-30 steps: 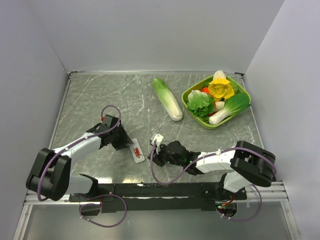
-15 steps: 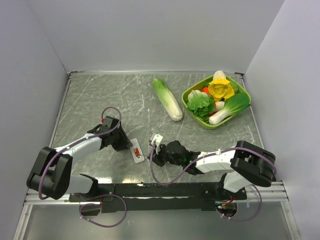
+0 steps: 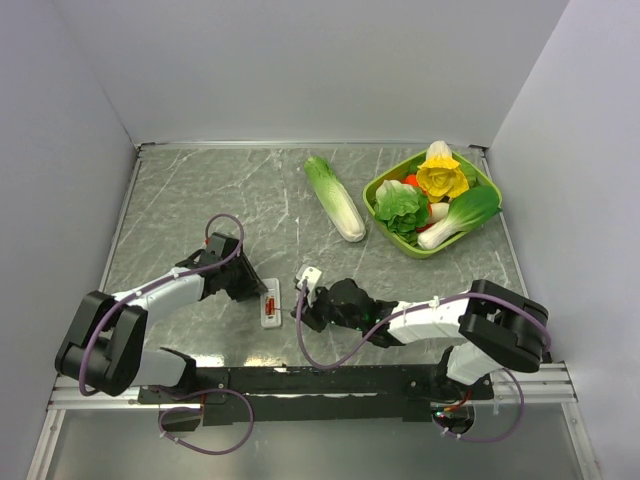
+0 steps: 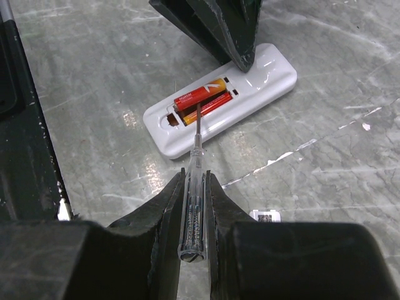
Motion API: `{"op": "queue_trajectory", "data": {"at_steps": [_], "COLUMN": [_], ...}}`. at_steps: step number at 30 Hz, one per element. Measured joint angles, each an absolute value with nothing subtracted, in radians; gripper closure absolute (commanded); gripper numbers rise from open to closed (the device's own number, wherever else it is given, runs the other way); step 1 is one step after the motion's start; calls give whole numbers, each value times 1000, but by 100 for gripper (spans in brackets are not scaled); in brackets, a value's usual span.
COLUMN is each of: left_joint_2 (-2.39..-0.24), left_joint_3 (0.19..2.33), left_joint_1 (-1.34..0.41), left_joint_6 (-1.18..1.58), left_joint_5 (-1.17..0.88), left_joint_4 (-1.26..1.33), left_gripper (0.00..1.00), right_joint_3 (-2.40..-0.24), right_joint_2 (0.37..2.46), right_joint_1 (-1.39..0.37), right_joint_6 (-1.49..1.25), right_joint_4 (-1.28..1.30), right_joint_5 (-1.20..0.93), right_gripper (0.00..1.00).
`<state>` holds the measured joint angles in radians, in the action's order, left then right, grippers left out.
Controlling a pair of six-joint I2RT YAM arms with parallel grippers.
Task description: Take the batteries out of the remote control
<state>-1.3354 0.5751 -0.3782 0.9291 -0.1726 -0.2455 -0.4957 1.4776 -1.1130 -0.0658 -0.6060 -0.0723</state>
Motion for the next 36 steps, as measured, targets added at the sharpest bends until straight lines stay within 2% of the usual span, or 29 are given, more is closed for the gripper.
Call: {"op": "queue_trajectory", "data": {"at_steps": [36], "left_joint_2": [-1339], "left_joint_3": [567], "left_joint_1": [-376], "left_joint_6": [929], "left_joint_5": [-187], "left_joint_4": [-223], "left_gripper": [66], "right_joint_3": [-538], "right_joint_2": [1512], "right_joint_1": [-1126], "right_joint_6": [-50], "right_joint_4": [-591], "right_joint_5": [-72], "right_gripper": [100]}}
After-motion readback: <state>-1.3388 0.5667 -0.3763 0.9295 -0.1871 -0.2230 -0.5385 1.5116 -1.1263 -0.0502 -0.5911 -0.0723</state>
